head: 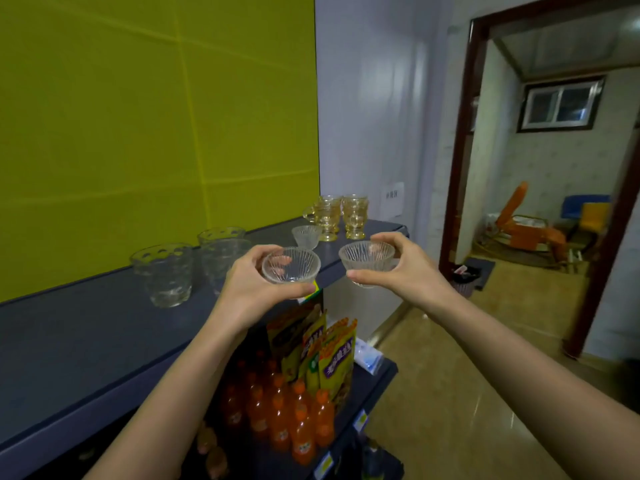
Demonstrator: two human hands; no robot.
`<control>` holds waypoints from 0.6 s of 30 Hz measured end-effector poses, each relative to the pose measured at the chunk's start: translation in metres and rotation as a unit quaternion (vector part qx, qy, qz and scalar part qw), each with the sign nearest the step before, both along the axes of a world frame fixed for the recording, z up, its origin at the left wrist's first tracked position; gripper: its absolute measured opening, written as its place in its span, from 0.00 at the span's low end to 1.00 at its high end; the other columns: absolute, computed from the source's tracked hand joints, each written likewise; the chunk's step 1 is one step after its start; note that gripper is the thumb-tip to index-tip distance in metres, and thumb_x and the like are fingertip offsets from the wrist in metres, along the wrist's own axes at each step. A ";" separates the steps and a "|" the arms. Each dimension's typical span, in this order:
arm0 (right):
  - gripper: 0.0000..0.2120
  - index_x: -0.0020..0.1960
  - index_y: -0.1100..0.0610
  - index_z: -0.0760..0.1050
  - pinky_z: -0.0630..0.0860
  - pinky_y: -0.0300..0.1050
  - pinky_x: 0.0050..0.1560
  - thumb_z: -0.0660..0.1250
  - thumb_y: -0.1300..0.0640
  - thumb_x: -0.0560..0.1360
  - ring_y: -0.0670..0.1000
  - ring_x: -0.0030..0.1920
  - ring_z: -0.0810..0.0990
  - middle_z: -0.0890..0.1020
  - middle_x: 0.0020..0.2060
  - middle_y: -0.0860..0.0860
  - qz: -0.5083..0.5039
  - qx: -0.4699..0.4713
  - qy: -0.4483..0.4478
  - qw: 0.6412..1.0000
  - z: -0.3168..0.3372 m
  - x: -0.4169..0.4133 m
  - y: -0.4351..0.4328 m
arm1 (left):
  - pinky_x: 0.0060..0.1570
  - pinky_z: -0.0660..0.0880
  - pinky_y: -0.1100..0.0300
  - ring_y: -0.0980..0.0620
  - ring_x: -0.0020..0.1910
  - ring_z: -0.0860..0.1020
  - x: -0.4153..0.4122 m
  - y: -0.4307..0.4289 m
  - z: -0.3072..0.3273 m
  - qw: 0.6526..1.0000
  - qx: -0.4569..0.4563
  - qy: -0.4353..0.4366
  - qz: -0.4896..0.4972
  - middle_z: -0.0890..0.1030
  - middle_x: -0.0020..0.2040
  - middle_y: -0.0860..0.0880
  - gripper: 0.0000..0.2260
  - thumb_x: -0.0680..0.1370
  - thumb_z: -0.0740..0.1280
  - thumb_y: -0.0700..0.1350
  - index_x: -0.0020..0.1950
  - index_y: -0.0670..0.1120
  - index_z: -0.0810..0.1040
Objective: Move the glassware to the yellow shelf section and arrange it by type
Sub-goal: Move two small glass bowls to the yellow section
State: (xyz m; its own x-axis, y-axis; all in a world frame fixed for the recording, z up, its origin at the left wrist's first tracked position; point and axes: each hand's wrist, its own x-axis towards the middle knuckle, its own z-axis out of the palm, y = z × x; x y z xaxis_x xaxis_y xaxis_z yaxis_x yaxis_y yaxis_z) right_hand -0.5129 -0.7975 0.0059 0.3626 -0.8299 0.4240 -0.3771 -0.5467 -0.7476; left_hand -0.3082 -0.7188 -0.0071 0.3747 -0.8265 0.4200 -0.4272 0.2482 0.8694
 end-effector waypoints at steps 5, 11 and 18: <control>0.35 0.64 0.53 0.69 0.66 0.39 0.55 0.77 0.46 0.61 0.43 0.56 0.69 0.72 0.56 0.45 0.005 -0.019 0.010 1.000 0.010 0.007 -0.079 | 0.47 0.71 0.62 0.53 0.49 0.78 -0.005 -0.067 0.006 0.999 0.008 -0.006 0.041 0.81 0.51 0.48 0.36 0.48 0.80 0.50 0.54 0.47 0.74; 0.36 0.65 0.53 0.70 0.68 0.43 0.61 0.77 0.47 0.61 0.49 0.63 0.72 0.75 0.63 0.50 0.053 -0.019 0.012 0.998 0.005 0.024 -0.148 | 0.52 0.74 0.54 0.49 0.51 0.78 0.001 -0.125 0.002 0.994 0.023 -0.028 0.107 0.80 0.51 0.48 0.37 0.46 0.77 0.57 0.52 0.47 0.75; 0.36 0.65 0.51 0.70 0.68 0.41 0.58 0.78 0.49 0.60 0.47 0.60 0.72 0.75 0.61 0.48 0.147 0.009 0.034 0.989 -0.008 0.059 -0.208 | 0.57 0.72 0.52 0.47 0.55 0.76 0.016 -0.167 -0.014 0.972 0.074 -0.081 0.210 0.77 0.55 0.45 0.33 0.55 0.81 0.49 0.56 0.45 0.74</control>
State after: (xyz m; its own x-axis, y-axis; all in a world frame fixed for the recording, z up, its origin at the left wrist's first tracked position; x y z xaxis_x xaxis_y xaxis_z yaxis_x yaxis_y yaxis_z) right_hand -0.4542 -1.0051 -0.0023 0.6155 -0.6923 0.3766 -0.2538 -0.6265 -0.7370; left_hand -0.2920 -0.8854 -0.0210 0.6306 -0.6707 0.3906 -0.5981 -0.0993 0.7952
